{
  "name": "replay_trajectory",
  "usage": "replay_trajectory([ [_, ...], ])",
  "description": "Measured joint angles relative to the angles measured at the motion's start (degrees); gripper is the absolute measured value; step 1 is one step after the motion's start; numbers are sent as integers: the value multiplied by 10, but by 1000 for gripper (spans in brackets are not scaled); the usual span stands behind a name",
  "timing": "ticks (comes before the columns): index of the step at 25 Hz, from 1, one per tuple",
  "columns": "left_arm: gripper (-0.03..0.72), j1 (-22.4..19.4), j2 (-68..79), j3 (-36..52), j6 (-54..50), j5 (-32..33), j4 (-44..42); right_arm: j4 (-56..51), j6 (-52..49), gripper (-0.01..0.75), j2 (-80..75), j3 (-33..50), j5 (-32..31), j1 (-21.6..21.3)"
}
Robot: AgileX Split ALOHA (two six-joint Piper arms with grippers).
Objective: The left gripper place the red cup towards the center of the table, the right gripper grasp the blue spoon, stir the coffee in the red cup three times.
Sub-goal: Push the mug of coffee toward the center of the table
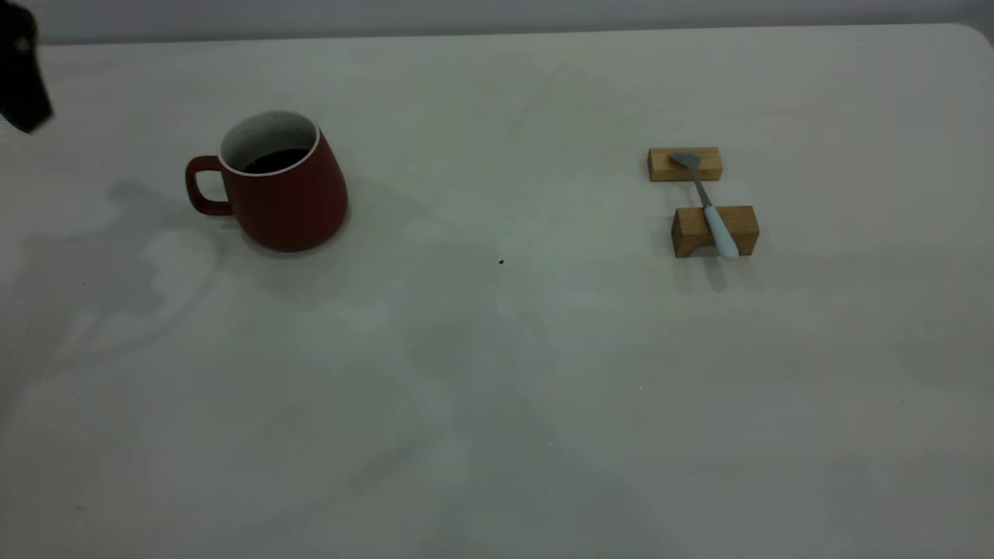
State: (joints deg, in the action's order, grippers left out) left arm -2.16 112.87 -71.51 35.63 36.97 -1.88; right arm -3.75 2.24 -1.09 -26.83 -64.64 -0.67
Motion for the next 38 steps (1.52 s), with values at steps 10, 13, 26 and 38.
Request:
replay_trajectory([
  [10, 551, 14, 110, -32, 283, -85, 45, 0, 0, 237, 0, 0, 0, 0],
  [13, 551, 16, 125, -33, 371, -111, 96, 0, 0, 237, 0, 0, 0, 0],
  [26, 551, 20, 227, -130, 570, -103, 250, 0, 0, 237, 0, 0, 0, 0],
  [38, 551, 115, 278, -210, 594, -81, 300, 1, 0, 237, 0, 0, 0, 0],
])
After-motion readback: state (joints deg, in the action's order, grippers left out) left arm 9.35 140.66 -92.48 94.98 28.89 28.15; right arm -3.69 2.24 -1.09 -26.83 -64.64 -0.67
